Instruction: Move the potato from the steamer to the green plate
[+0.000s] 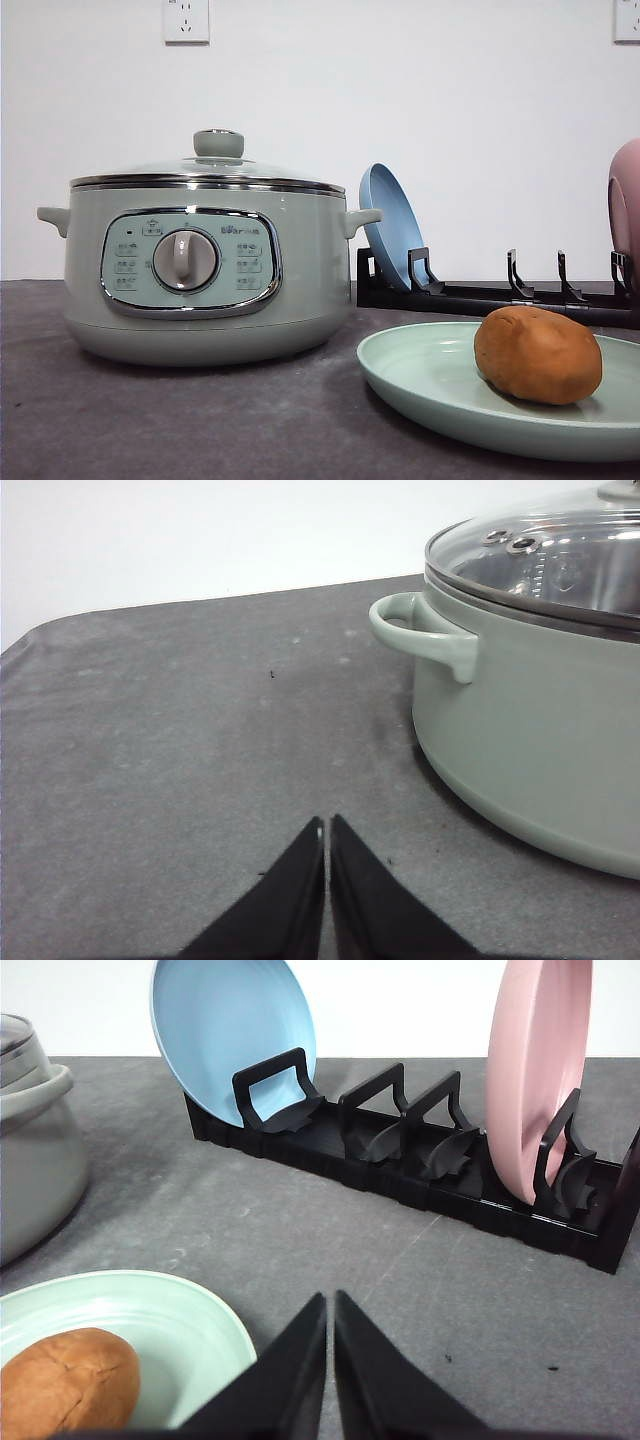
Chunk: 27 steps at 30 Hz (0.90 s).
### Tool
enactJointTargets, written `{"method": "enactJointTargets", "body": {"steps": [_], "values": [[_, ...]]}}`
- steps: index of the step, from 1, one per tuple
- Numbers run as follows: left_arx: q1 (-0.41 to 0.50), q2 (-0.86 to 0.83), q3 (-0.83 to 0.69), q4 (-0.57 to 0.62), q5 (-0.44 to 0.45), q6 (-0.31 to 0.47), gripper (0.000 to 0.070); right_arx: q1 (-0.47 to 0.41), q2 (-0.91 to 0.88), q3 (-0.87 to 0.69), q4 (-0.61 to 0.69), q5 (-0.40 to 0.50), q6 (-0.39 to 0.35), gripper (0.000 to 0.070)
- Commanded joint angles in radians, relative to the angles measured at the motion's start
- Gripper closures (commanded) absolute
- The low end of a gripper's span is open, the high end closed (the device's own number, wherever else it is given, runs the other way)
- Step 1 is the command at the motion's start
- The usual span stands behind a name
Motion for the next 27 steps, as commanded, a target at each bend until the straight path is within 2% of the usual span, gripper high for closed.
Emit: {"method": "enactJointTargets", "body": {"steps": [1, 27], "values": [[0.003, -0.002, -0.021, -0.008, -0.002, -0.005, 0.07, 0.0, -0.001, -0.005, 0.004, -0.001, -0.005, 0.07], [0.003, -0.002, -0.021, -0.008, -0.002, -0.005, 0.07, 0.0, -0.001, -0.005, 0.009, -0.001, -0.005, 0.07]]}}
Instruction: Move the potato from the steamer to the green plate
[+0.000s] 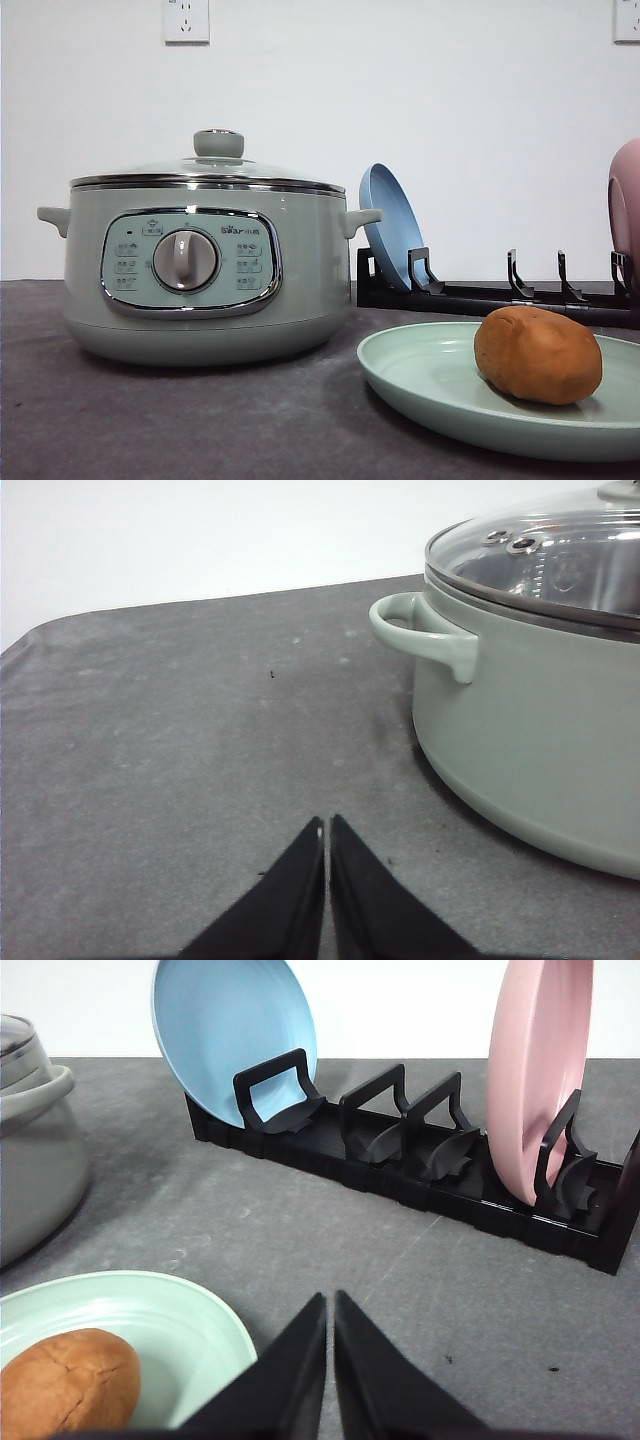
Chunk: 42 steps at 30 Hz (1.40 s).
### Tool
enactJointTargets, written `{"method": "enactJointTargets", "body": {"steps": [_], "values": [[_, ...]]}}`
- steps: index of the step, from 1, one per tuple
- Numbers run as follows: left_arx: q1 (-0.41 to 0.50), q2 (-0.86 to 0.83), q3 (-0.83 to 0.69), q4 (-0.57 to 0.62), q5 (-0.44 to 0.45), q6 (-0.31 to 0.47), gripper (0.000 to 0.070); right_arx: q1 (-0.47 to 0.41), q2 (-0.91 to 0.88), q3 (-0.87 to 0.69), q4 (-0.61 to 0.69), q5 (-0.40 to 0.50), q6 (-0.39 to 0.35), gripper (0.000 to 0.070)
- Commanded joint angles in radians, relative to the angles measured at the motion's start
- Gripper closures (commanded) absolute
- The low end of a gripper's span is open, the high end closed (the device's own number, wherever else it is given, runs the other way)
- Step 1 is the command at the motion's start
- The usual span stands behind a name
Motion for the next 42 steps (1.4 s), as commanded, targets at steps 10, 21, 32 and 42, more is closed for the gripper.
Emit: {"method": "enactJointTargets", "body": {"steps": [10, 21, 32, 42], "values": [[0.002, -0.002, -0.021, -0.008, -0.002, -0.003, 0.07, 0.0, -0.001, -0.005, 0.006, -0.001, -0.005, 0.07], [0.002, -0.002, -0.021, -0.008, -0.002, -0.003, 0.07, 0.0, -0.001, -0.005, 0.006, -0.001, -0.005, 0.07], [0.002, -0.002, -0.021, -0.008, -0.002, -0.003, 0.07, 0.0, -0.001, -0.005, 0.006, -0.001, -0.005, 0.07], [0.002, -0.002, -0.021, -0.008, -0.002, -0.003, 0.07, 0.0, -0.001, -0.005, 0.006, -0.001, -0.005, 0.07]]}}
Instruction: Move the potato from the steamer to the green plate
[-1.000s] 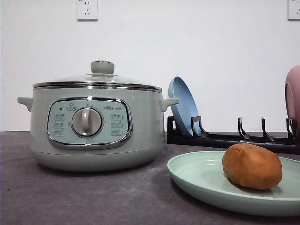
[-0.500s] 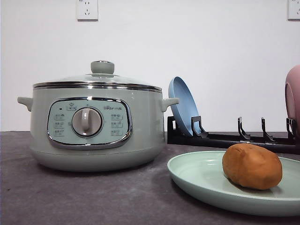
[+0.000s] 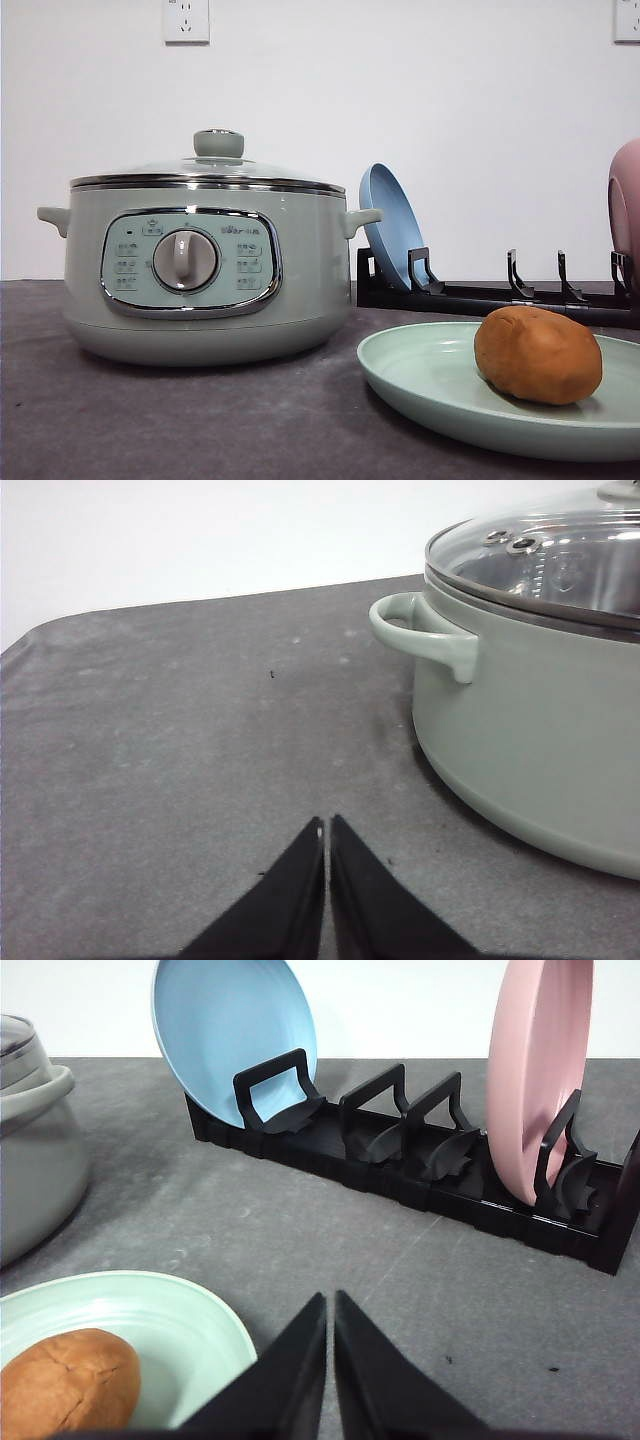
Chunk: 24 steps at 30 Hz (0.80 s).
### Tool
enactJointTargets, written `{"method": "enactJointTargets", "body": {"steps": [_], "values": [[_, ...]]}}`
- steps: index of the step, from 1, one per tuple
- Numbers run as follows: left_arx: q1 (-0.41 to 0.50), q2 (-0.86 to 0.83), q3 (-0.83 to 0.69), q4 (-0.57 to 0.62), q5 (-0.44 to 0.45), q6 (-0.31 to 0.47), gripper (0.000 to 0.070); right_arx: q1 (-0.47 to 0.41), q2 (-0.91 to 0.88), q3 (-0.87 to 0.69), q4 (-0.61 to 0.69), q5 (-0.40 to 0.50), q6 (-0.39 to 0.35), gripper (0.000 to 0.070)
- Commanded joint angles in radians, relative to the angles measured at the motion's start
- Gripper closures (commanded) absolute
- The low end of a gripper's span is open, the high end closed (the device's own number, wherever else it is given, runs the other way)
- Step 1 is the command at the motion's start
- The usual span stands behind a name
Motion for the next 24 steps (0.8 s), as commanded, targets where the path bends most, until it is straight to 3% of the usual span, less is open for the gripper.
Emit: {"method": "enactJointTargets", "body": {"steps": [1, 24], "values": [[0.002, -0.002, -0.021, -0.008, -0.002, -0.003, 0.07, 0.0, -0.001, -0.005, 0.006, -0.001, -0.005, 0.07], [0.002, -0.002, -0.021, -0.008, -0.002, -0.003, 0.07, 0.0, -0.001, -0.005, 0.006, -0.001, -0.005, 0.07]]}}
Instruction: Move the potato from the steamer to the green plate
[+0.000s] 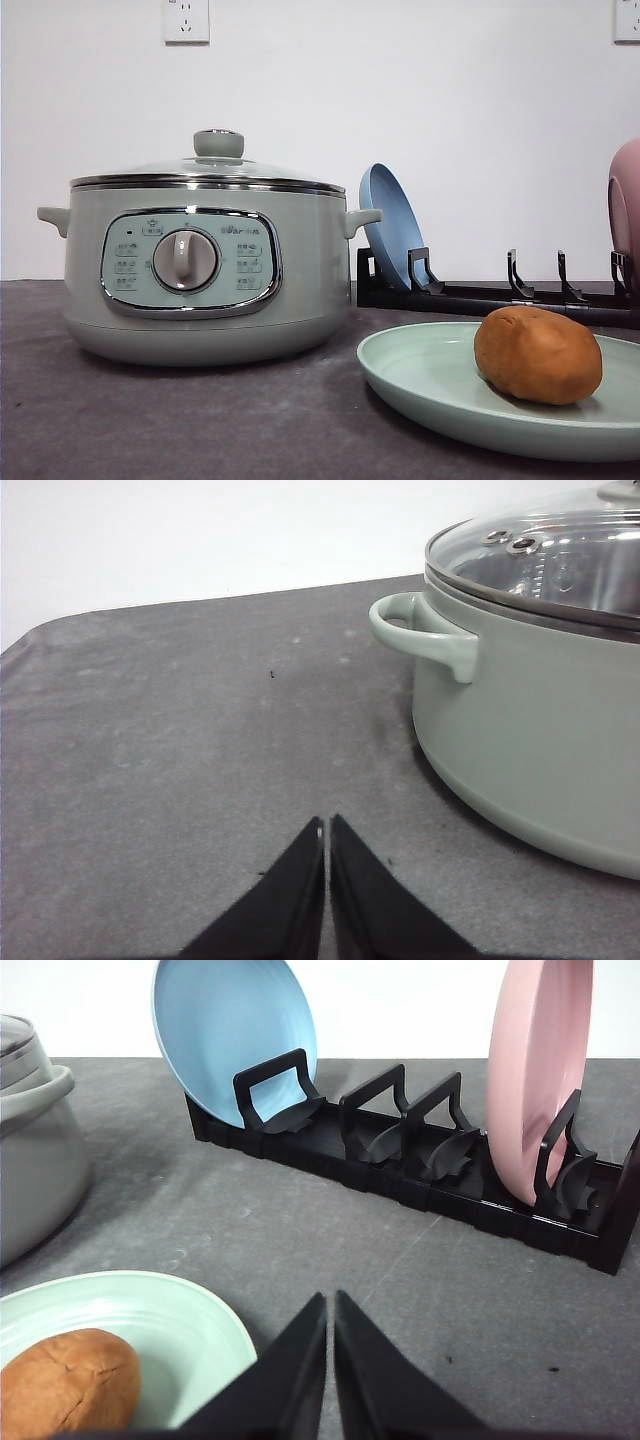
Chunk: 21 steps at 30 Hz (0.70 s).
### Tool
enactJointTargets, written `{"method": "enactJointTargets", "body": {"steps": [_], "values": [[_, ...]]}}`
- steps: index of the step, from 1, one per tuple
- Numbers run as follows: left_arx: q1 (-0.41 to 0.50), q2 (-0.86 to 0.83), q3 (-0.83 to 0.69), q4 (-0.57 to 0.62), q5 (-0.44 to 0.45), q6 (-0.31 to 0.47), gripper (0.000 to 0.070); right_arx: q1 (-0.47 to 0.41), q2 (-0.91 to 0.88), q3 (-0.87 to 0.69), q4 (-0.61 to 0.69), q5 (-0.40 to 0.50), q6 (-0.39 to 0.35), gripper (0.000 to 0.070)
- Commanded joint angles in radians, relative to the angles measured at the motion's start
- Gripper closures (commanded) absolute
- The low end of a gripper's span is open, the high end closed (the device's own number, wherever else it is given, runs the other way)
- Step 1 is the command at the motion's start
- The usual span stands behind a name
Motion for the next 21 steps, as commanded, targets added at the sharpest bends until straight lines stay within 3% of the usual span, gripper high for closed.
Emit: {"method": "enactJointTargets", "body": {"steps": [1, 21], "values": [[0.002, -0.002, -0.021, -0.008, -0.002, -0.003, 0.07, 0.0, -0.001, -0.005, 0.006, -0.001, -0.005, 0.07], [0.002, -0.002, -0.021, -0.008, -0.002, -0.003, 0.07, 0.0, -0.001, -0.005, 0.006, -0.001, -0.005, 0.07]]}}
